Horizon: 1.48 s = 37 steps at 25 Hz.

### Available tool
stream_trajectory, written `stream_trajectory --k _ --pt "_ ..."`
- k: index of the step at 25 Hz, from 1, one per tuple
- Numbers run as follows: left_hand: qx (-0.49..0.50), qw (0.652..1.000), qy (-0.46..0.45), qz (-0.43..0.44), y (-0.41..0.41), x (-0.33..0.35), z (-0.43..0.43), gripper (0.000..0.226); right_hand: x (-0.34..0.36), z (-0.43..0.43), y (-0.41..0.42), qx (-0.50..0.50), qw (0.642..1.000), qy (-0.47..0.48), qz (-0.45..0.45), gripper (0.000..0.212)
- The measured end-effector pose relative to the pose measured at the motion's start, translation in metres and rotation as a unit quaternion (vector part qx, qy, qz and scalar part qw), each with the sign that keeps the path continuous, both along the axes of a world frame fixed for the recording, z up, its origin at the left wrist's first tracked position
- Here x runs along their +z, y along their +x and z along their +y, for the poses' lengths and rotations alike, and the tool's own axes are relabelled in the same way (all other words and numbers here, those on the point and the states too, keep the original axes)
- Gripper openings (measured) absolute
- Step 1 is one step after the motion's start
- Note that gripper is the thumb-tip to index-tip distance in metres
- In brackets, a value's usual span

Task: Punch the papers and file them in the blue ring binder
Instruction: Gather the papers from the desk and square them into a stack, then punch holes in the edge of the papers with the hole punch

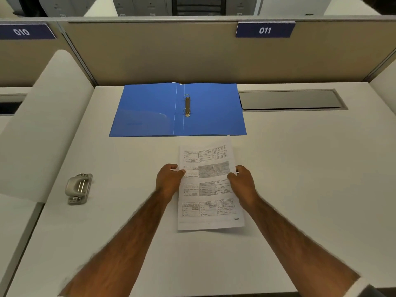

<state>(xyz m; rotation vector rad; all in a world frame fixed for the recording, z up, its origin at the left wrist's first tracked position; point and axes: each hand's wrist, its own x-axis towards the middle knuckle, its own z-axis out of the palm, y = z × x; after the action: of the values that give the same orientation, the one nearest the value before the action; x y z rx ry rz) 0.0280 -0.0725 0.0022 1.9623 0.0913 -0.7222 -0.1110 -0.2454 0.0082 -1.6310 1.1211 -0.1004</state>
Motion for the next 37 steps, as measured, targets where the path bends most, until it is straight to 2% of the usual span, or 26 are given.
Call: stream_trajectory --k 4,6,14,19,24,27,29,30,32,33,35,37 --pt "-0.082 0.984 0.106 -0.121 0.0 -0.01 0.006 0.037 -0.007 -0.002 -0.001 -0.016 1.0 -0.008 0.023 0.005" --pt "-0.106 0.975 0.123 -0.151 0.0 -0.013 0.008 0.037 -0.009 -0.002 -0.002 -0.02 0.999 -0.021 0.037 0.004" --pt "-0.171 0.958 0.118 -0.195 -0.006 -0.018 0.016 0.033 -0.017 -0.007 -0.005 -0.037 0.996 -0.057 0.061 0.004" --pt "-0.171 0.954 0.127 -0.213 -0.017 -0.021 0.018 0.035 -0.017 -0.007 -0.005 -0.026 0.995 -0.07 0.068 0.006" --pt "-0.216 0.924 0.179 -0.261 -0.025 -0.016 0.018 0.035 -0.017 -0.007 -0.004 -0.014 0.994 -0.074 0.076 0.01" --pt "-0.243 0.93 0.158 -0.228 -0.025 -0.008 0.024 0.038 -0.019 -0.009 -0.004 -0.021 0.994 -0.081 0.072 0.013" --pt "-0.206 0.944 0.131 -0.224 -0.011 0.0 0.045 0.038 -0.021 -0.011 -0.004 -0.019 0.993 -0.088 0.072 0.012" --pt "-0.155 0.945 0.13 -0.256 0.002 0.005 0.066 0.035 -0.023 -0.012 -0.004 -0.017 0.994 -0.082 0.067 0.012" --pt "-0.031 0.926 0.178 -0.332 0.035 0.014 0.118 0.031 -0.025 -0.014 -0.005 -0.028 0.996 -0.065 0.054 0.009" --pt "0.031 0.912 0.224 -0.343 0.052 0.017 0.148 0.032 -0.025 -0.014 -0.005 -0.036 0.996 -0.058 0.049 0.007" --pt "0.125 0.895 0.312 -0.292 0.081 0.02 0.201 0.037 -0.025 -0.015 -0.006 -0.047 0.997 -0.039 0.044 0.002" --pt "0.142 0.898 0.36 -0.208 0.101 0.016 0.233 0.042 -0.024 -0.017 -0.007 -0.052 0.998 -0.008 0.035 0.005"
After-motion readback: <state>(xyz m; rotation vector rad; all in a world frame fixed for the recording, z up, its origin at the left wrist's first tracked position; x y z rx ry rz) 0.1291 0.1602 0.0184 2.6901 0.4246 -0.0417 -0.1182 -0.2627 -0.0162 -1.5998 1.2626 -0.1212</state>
